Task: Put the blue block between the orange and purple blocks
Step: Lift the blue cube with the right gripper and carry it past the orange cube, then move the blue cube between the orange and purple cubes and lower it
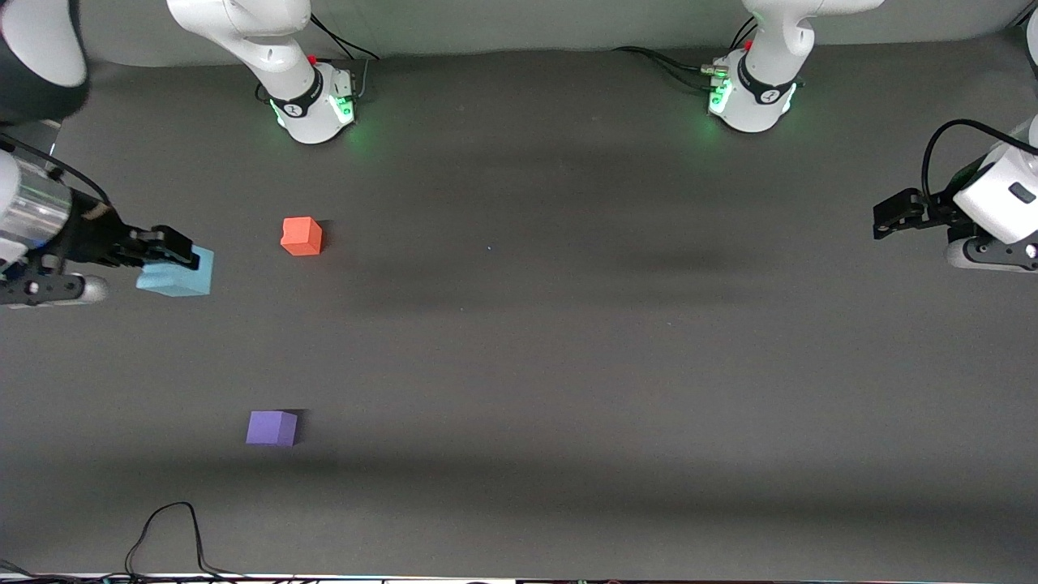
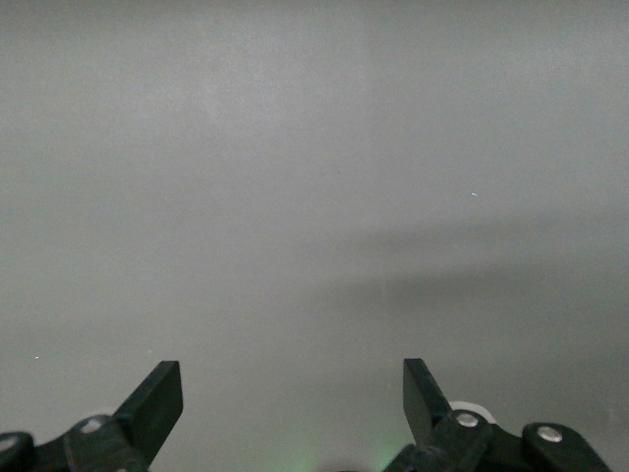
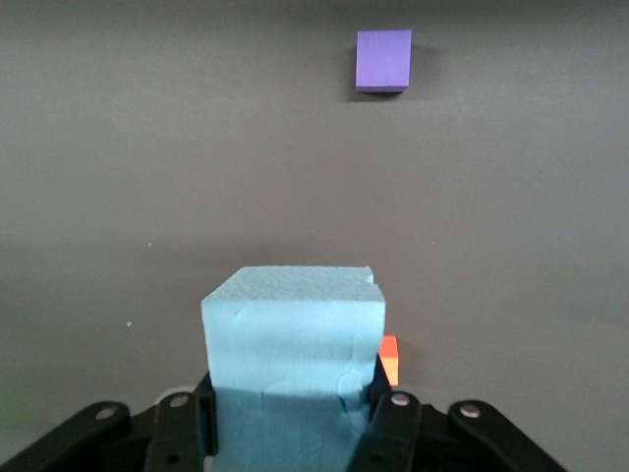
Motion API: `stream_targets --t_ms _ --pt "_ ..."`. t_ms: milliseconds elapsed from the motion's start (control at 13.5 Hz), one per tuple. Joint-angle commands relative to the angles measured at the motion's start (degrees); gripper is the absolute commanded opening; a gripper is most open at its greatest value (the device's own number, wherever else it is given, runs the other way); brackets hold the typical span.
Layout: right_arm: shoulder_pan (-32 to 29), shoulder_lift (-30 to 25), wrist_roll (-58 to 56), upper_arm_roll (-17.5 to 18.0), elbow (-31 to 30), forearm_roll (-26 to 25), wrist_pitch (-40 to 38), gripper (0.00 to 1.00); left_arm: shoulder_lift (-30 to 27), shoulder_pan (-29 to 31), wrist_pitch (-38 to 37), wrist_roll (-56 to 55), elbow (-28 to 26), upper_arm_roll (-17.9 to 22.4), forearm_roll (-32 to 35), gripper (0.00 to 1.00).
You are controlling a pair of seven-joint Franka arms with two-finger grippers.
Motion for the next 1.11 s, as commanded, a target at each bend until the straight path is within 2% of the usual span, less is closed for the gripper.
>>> stream_targets --t_ms 0,149,297,446,891,1040 --pt "-0.3 -1.7 -0.8 0.4 -11.2 -0.6 10.0 0.04 0.2 -0.1 -0.2 0.0 0.8 0.0 0.6 1.0" --pt "-0.3 -1.4 -1.6 0.4 -19.2 -0.6 18.9 0.04 0.3 -0.1 -0.1 -0.1 0.8 0.0 0.6 1.0" --pt "-0.9 0.6 -5.3 0.4 -23.9 -0.6 25.7 0.04 0.3 -0.2 -0.1 -0.1 0.7 0.0 0.6 1.0" --pt "-1.2 3.1 -7.8 -1.5 -28.2 -0.6 32.9 0.04 0.3 -0.2 -0.1 -0.2 0.6 0.0 0.6 1.0" --pt "-0.9 16.1 -8.7 -2.8 -29.3 -0.1 47.9 0.04 0.5 -0.2 0.1 -1.9 0.6 -0.1 0.6 1.0" --pt "-0.6 18.0 -7.3 -2.8 -29.3 0.0 49.4 0.04 0.5 -0.2 0.1 -1.8 0.5 -0.1 0.7 1.0"
